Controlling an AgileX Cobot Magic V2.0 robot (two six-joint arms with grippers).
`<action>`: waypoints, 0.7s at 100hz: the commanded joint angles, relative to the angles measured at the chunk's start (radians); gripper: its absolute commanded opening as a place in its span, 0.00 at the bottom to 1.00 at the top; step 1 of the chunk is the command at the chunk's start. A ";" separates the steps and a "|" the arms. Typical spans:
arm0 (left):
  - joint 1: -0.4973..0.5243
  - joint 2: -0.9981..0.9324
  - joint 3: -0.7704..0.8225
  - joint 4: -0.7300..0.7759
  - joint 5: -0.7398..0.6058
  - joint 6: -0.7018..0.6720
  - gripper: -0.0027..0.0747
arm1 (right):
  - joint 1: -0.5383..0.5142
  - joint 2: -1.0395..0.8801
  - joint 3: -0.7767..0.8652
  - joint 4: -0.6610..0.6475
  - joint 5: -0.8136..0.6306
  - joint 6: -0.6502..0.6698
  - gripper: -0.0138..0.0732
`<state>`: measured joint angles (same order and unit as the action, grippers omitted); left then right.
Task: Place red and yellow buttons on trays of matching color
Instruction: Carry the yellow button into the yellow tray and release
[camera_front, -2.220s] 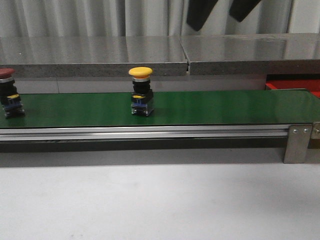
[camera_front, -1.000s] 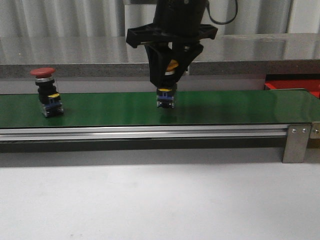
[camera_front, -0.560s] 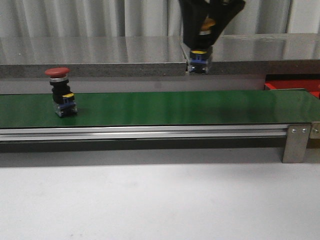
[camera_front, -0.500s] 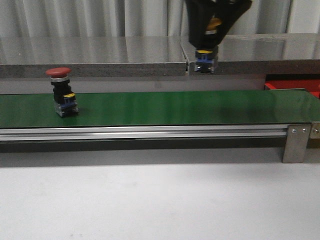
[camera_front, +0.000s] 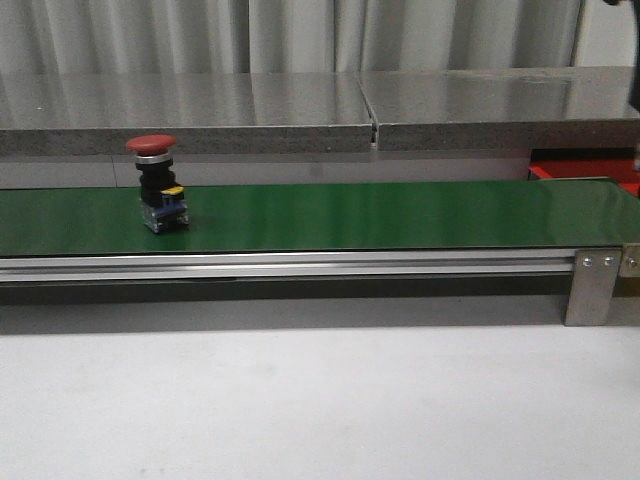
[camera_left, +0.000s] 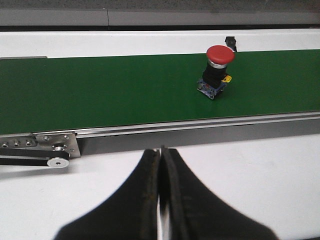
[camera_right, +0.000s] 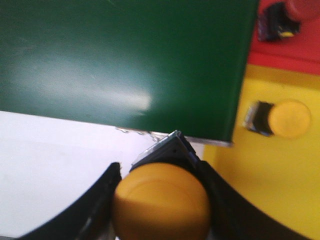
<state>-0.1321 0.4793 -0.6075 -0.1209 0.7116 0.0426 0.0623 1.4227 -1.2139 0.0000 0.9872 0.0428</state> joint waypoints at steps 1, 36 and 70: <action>-0.006 0.003 -0.025 -0.016 -0.069 0.000 0.01 | -0.074 -0.079 0.055 -0.015 -0.066 0.004 0.36; -0.006 0.003 -0.025 -0.016 -0.069 0.000 0.01 | -0.312 -0.093 0.267 0.000 -0.234 0.029 0.36; -0.006 0.003 -0.025 -0.016 -0.069 0.000 0.01 | -0.337 0.025 0.287 0.071 -0.369 0.029 0.36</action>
<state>-0.1321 0.4793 -0.6075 -0.1209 0.7116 0.0426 -0.2678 1.4419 -0.9058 0.0467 0.6877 0.0703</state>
